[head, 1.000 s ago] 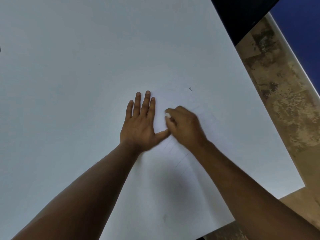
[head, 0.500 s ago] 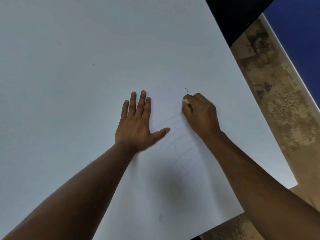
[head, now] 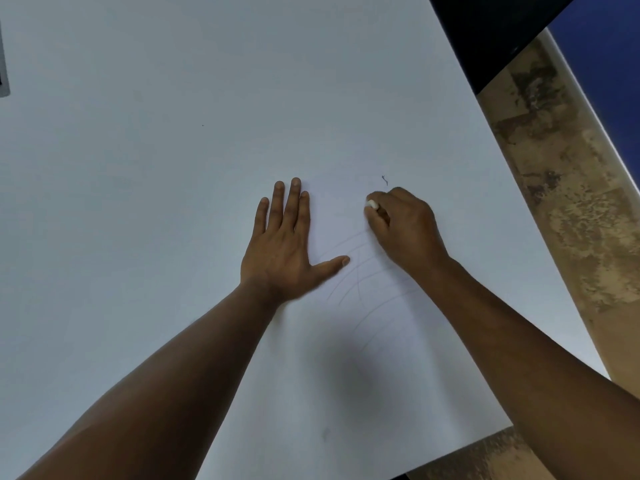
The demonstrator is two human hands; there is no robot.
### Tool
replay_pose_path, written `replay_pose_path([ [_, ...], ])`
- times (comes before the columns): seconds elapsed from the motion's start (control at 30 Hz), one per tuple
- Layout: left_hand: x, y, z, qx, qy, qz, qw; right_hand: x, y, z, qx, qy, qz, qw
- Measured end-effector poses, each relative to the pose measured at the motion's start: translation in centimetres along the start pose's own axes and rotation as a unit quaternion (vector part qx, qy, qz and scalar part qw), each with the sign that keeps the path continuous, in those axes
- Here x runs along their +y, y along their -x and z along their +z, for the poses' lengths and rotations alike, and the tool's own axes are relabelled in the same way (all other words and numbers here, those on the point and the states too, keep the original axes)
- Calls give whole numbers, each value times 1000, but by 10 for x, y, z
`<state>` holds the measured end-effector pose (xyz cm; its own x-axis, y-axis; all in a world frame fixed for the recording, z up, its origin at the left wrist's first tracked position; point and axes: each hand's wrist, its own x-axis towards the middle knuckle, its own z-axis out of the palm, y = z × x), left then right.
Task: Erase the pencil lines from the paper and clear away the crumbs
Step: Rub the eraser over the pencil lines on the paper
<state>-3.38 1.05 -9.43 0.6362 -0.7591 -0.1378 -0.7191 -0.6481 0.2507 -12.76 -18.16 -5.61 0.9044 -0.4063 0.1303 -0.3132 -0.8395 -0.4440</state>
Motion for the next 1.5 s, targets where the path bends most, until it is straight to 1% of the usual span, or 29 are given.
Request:
replay_pose_path([
  [0.07,0,0,1,4,3,-4,1000,-15,1,3,-29,-56,-39,997],
  [0.13,0,0,2,4,1,-4,1000,-30,1,9,-81,-87,-90,989],
  [0.2,-1,0,3,9,3,2,1000,-38,3,20,-125,-66,-150,979],
  [0.23,-1,1,3,12,4,5,1000,-41,1,23,-128,-48,-179,974],
  [0.3,-1,1,4,17,2,6,1000,-39,-8,24,-113,-4,-227,967],
  [0.33,0,1,3,17,0,3,1000,-37,-16,21,-95,37,-248,963],
  [0.37,1,0,3,13,-1,-1,1000,-32,-27,19,-70,86,-247,963],
  [0.43,1,0,1,2,2,-10,1000,-18,-52,13,-28,131,-177,975],
  [0.5,1,0,0,-1,1,-14,1000,-4,-67,10,16,100,-133,986],
  [0.53,0,0,0,-1,1,-14,1000,0,-69,10,22,79,-117,990],
  [0.6,0,0,0,1,4,-14,1000,1,-61,11,9,48,-126,991],
  [0.67,0,0,1,13,1,-10,1000,-10,-44,15,-16,15,-165,986],
  [0.73,-1,0,3,24,-2,0,1000,-24,-26,22,-68,-7,-222,973],
  [0.8,-2,1,5,31,-2,6,999,-32,-15,32,-111,-2,-267,957],
  [0.87,-1,0,4,21,-6,2,1000,-22,-26,39,-96,28,-285,953],
  [0.9,0,0,3,13,-8,-3,1000,-14,-39,40,-78,50,-279,956],
  [0.97,1,-1,1,-2,-6,-12,1000,-1,-69,36,-27,96,-236,967],
  [1.0,1,-1,0,-7,-5,-15,1000,3,-80,31,-5,100,-207,973],
  [1.07,1,-1,-1,-13,-6,-19,1000,6,-92,23,8,82,-171,982],
  [1.13,0,-1,-1,-13,-7,-19,1000,5,-89,16,0,49,-168,985],
  [1.23,-1,-1,1,1,-9,-2,1000,3,-61,9,-31,10,-203,979],
  [1.3,-3,-2,3,10,-12,12,1000,-3,-33,10,-72,0,-247,966],
  [1.37,-3,-1,4,10,-15,14,1000,-1,-20,14,-124,18,-271,954],
  [1.43,-2,-2,3,6,-18,9,1000,10,-35,15,-127,49,-226,965],
  [1.5,-1,-2,2,-4,-18,5,1000,27,-57,11,-81,73,-195,975],
])
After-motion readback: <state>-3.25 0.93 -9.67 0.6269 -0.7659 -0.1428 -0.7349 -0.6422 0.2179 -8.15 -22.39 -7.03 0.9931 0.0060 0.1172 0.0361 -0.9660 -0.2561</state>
